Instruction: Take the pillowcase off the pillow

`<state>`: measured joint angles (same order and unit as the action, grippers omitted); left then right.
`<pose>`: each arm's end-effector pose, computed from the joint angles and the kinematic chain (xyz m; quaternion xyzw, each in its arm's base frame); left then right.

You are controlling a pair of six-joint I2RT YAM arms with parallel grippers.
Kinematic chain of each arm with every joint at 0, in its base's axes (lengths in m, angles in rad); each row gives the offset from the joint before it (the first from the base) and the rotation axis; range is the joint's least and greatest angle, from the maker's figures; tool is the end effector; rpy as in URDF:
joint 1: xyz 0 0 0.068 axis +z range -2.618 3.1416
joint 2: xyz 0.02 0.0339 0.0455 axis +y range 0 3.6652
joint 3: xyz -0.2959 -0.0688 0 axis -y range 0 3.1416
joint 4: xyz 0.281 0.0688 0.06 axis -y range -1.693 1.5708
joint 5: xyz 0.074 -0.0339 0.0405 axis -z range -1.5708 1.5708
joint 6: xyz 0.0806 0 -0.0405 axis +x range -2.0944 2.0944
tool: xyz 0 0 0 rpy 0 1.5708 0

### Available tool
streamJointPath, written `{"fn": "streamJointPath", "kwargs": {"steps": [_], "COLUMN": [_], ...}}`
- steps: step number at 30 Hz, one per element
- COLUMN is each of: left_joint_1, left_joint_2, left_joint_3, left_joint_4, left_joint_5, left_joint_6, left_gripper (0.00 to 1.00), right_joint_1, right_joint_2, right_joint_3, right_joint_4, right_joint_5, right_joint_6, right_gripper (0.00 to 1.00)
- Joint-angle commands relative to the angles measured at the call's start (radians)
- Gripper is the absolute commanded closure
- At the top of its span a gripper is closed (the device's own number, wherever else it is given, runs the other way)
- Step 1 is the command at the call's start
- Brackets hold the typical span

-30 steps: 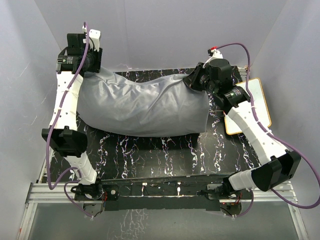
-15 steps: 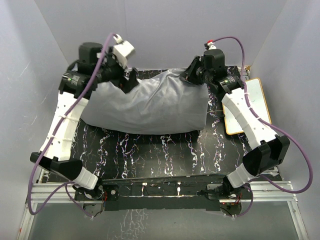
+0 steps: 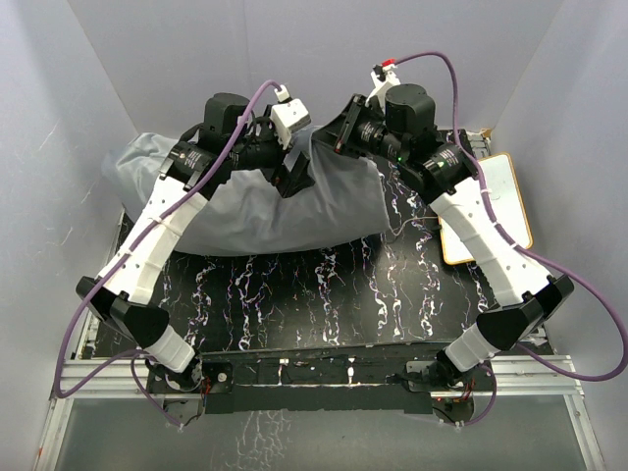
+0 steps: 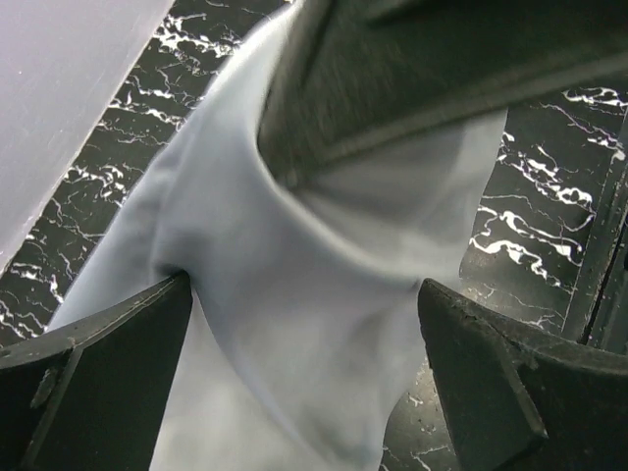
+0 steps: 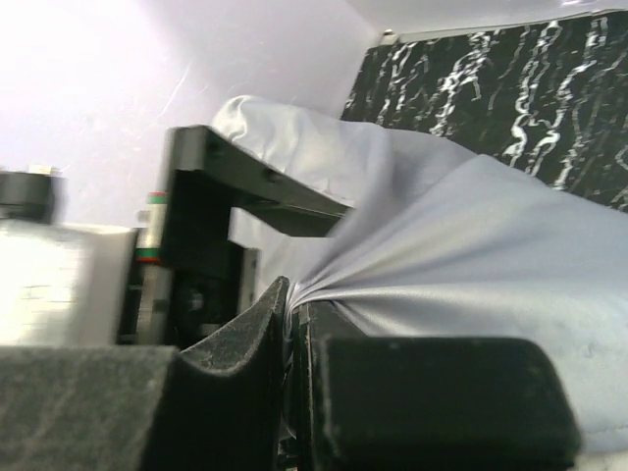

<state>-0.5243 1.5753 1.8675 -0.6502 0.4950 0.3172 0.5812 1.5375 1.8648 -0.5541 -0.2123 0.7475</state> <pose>0.3348 -0.2378 0.4970 0.4528 0.6702 -0.2573 0.5288 0.3299 0.2370 0.5220 -0.0011 0.7810 0.4470 0.4363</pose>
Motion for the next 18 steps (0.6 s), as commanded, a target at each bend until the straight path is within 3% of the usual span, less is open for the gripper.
{"fn": "streamJointPath", "kwargs": {"steps": [1,3,5,7,8,9,10,14,18], "left_joint_1": [-0.008,-0.008,-0.008,-0.005,-0.006,-0.006,-0.006,-0.006,-0.006], "left_joint_2": [-0.073,-0.101,-0.125,-0.137,-0.140,-0.145,-0.153,-0.155,-0.143], "left_joint_3": [-0.130,-0.214,-0.272,-0.312,-0.323,-0.333,-0.339,-0.275,-0.104], "left_joint_4": [0.043,0.037,0.032,0.024,0.024,0.033,0.043,0.034,-0.061], "left_joint_5": [0.027,0.042,0.043,0.028,0.012,-0.003,-0.013,-0.010,0.051], "left_joint_6": [0.001,0.000,0.002,0.015,0.019,0.020,0.027,0.085,0.154], "left_gripper": [0.07,0.10,0.19,0.47,0.73,0.91,1.00,1.00,1.00], "right_joint_1": [0.028,0.027,0.027,0.027,0.028,0.028,0.027,0.025,-0.030], "right_joint_2": [-0.092,-0.104,-0.111,-0.113,-0.113,-0.114,-0.116,-0.141,-0.177], "right_joint_3": [0.053,0.049,0.053,0.057,0.057,0.056,0.052,0.013,-0.023], "right_joint_4": [0.178,0.186,0.197,0.209,0.210,0.210,0.208,0.198,0.123], "right_joint_5": [-0.046,-0.050,-0.063,-0.087,-0.094,-0.097,-0.097,-0.095,-0.188], "right_joint_6": [0.056,0.064,0.073,0.083,0.085,0.083,0.077,0.013,-0.163], "right_gripper": [0.92,0.92,0.92,0.92,0.92,0.92,0.92,0.90,0.50]}}
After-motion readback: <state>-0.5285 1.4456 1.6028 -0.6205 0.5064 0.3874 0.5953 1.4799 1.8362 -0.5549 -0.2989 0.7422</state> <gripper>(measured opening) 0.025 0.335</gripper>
